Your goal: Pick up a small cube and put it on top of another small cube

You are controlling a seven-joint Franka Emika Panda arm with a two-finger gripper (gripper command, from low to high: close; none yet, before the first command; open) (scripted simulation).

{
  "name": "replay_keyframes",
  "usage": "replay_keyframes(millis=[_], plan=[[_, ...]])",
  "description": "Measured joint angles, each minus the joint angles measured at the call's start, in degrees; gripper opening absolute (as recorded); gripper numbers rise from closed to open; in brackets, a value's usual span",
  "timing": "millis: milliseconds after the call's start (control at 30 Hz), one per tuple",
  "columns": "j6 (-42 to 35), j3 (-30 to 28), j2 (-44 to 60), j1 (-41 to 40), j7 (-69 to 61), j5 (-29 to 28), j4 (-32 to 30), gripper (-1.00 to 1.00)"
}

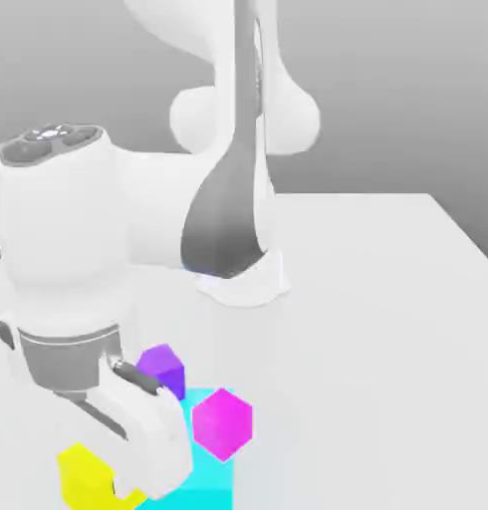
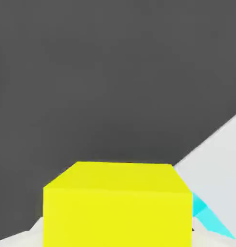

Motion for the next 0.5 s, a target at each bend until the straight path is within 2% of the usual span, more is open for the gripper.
replay_keyframes(millis=[233, 267, 400, 433, 500], plan=[[-5.93, 2.48, -13.68, 5.81, 17.32, -5.22, -10.26, -1.0], [-6.66, 2.18, -15.56, 4.75, 19.62, -5.3, -12.21, -1.0], [-0.21, 1.72, -11.8, 4.34, 21.89, -5.37, -15.72, -1.0], [1.82, 1.86, -10.27, 4.22, 21.84, -5.2, -16.24, 1.0], [1.82, 1.86, -10.27, 4.29, 21.84, -5.2, -16.24, 1.0]])
